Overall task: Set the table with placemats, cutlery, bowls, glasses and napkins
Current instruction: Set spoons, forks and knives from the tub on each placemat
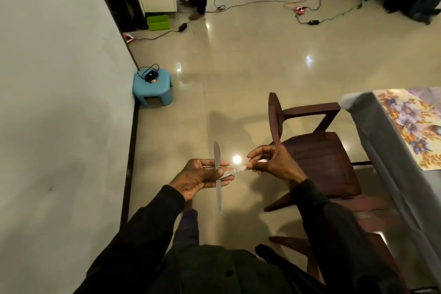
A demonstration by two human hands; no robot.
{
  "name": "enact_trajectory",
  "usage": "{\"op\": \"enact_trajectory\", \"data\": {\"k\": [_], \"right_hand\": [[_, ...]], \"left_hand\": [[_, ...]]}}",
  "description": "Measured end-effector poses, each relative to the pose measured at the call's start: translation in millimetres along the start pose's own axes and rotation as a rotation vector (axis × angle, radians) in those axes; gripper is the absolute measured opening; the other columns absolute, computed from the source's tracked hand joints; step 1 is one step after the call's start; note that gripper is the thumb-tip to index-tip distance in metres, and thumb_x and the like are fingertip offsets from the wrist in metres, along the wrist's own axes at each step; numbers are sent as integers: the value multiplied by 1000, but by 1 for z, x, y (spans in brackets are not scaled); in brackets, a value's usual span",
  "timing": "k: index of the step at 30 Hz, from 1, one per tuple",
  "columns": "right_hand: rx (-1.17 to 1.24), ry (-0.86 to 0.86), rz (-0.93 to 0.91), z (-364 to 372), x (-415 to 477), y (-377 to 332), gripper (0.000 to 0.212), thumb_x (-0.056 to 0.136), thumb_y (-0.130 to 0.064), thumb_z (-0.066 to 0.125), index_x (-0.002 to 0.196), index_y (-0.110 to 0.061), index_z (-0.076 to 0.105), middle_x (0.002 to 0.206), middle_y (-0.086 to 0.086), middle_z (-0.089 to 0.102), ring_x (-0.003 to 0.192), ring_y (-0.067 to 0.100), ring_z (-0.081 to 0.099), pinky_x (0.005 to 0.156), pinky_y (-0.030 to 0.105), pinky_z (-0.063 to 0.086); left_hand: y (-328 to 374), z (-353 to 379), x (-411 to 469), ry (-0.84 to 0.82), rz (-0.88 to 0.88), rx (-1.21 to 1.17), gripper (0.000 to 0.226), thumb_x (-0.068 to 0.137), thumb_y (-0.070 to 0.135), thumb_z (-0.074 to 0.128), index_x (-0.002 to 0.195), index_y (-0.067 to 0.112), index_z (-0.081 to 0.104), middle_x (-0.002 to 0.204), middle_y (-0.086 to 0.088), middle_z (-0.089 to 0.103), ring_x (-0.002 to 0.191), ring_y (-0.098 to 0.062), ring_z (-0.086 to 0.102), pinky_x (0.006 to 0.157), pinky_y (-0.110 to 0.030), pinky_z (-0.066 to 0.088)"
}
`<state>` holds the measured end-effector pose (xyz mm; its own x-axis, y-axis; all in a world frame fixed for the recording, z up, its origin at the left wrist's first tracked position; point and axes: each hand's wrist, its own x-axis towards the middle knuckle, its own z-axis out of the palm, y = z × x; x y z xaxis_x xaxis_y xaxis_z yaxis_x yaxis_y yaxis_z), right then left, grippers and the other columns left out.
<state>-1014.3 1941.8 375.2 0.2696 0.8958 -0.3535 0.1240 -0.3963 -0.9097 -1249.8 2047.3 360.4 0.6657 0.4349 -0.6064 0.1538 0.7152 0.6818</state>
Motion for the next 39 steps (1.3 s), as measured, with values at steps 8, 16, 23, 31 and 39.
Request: {"op": "enact_trajectory", "data": {"k": [8, 16, 23, 31, 39], "right_hand": [[620, 356, 162, 19, 117, -34, 36, 74, -8, 79, 106, 3, 68, 96, 22, 72, 87, 25, 71, 75, 26, 61], [735, 547, 164, 15, 232, -83, 33, 72, -20, 80, 99, -1, 74, 99, 21, 74, 90, 35, 70, 91, 47, 58], [788, 746, 213, -57, 309, -77, 17, 93, -10, 68, 109, -3, 69, 93, 16, 73, 79, 28, 74, 66, 36, 61], [894, 901, 280, -161, 392, -67, 23, 88, 1, 72, 110, -2, 69, 94, 19, 75, 77, 25, 73, 67, 28, 61], [944, 1167, 246, -258, 433, -61, 15, 85, 5, 74, 98, -1, 72, 94, 22, 75, 84, 35, 74, 77, 39, 63]], "left_hand": [[103, -39, 115, -99, -68, 83, 42, 87, -8, 72, 128, -4, 65, 119, -24, 73, 111, -40, 71, 97, -45, 58], [212, -49, 216, -183, -85, 182, 36, 90, -2, 72, 125, -4, 67, 119, -21, 74, 109, -37, 72, 97, -44, 59], [283, -32, 332, -264, -192, 133, 40, 95, -1, 65, 133, -6, 57, 127, -22, 70, 119, -36, 68, 103, -45, 54], [359, 38, 467, -352, -241, 274, 41, 96, 2, 65, 135, -6, 55, 128, -24, 69, 120, -39, 67, 110, -50, 49], [406, 143, 571, -468, -307, 384, 43, 95, 2, 65, 136, -4, 54, 129, -20, 69, 116, -42, 68, 99, -53, 56]]}}
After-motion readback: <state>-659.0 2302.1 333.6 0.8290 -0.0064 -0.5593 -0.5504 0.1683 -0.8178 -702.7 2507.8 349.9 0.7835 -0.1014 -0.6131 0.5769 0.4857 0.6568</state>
